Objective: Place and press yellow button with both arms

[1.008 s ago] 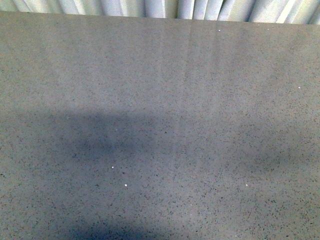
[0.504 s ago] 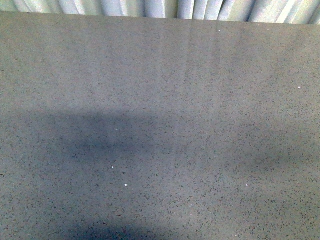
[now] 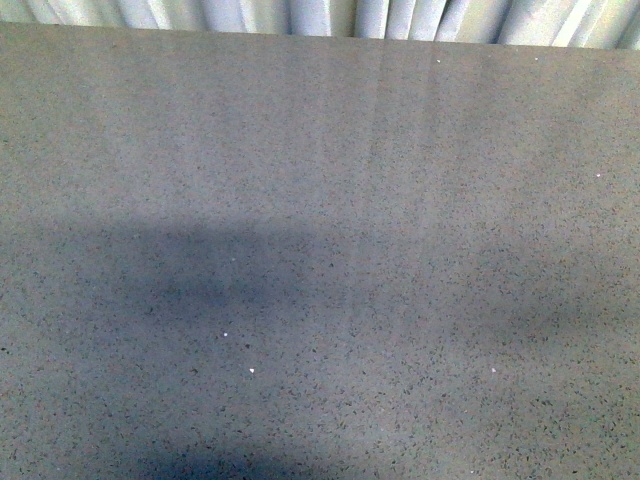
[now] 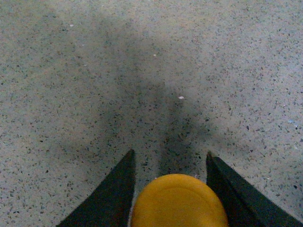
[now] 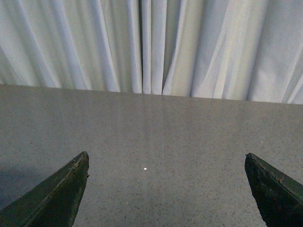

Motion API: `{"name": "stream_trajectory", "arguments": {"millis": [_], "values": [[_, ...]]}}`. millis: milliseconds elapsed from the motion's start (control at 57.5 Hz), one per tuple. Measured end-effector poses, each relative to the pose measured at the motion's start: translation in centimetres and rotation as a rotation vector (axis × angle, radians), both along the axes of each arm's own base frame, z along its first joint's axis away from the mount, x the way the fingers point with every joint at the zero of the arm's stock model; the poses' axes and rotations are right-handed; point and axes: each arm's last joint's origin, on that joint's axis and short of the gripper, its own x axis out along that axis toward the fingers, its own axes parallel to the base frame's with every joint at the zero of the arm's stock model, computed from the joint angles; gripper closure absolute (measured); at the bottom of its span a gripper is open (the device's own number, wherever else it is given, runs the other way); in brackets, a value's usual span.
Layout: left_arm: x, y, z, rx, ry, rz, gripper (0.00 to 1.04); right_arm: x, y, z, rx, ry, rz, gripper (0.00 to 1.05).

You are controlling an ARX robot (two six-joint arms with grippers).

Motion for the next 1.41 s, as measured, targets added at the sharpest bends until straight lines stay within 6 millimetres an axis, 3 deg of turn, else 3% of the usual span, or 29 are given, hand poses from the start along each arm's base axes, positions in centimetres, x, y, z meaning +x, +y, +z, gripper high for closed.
{"name": "stream_trajectory", "arguments": {"millis": [87, 330, 487, 643, 747, 852, 938, 1060, 1164, 1234, 1408], "values": [[-0.1, -0.2, -0.1, 0.001, 0.006, -0.005, 0.70, 0.0, 0.0, 0.0, 0.000, 0.000, 0.000, 0.09], [-0.2, -0.4, 0.5, -0.008, 0.004, -0.024, 0.71, 0.0, 0.0, 0.0, 0.000, 0.000, 0.000, 0.09], [-0.3, -0.8, 3.5, 0.015, -0.050, -0.053, 0.71, 0.0, 0.0, 0.0, 0.000, 0.000, 0.000, 0.09], [0.3, -2.7, 7.5, 0.063, -0.131, -0.124, 0.71, 0.0, 0.0, 0.0, 0.000, 0.000, 0.000, 0.09], [1.3, -6.0, 9.7, 0.086, -0.186, -0.239, 0.71, 0.0, 0.0, 0.0, 0.000, 0.000, 0.000, 0.09], [2.2, -10.0, 10.0, 0.085, -0.202, -0.347, 0.71, 0.0, 0.0, 0.0, 0.000, 0.000, 0.000, 0.09], [2.8, -14.0, 9.0, 0.070, -0.187, -0.440, 0.71, 0.0, 0.0, 0.0, 0.000, 0.000, 0.000, 0.09], [3.4, -22.0, 6.7, 0.029, -0.153, -0.613, 0.71, 0.0, 0.0, 0.0, 0.000, 0.000, 0.000, 0.09], [3.1, -26.9, 4.5, 0.017, -0.116, -0.724, 0.71, 0.0, 0.0, 0.0, 0.000, 0.000, 0.000, 0.09], [3.5, -28.2, 3.1, 0.017, -0.089, -0.740, 0.71, 0.0, 0.0, 0.0, 0.000, 0.000, 0.000, 0.09], [4.4, -28.7, 0.6, 0.031, -0.027, -0.722, 0.71, 0.0, 0.0, 0.0, 0.000, 0.000, 0.000, 0.09]]}}
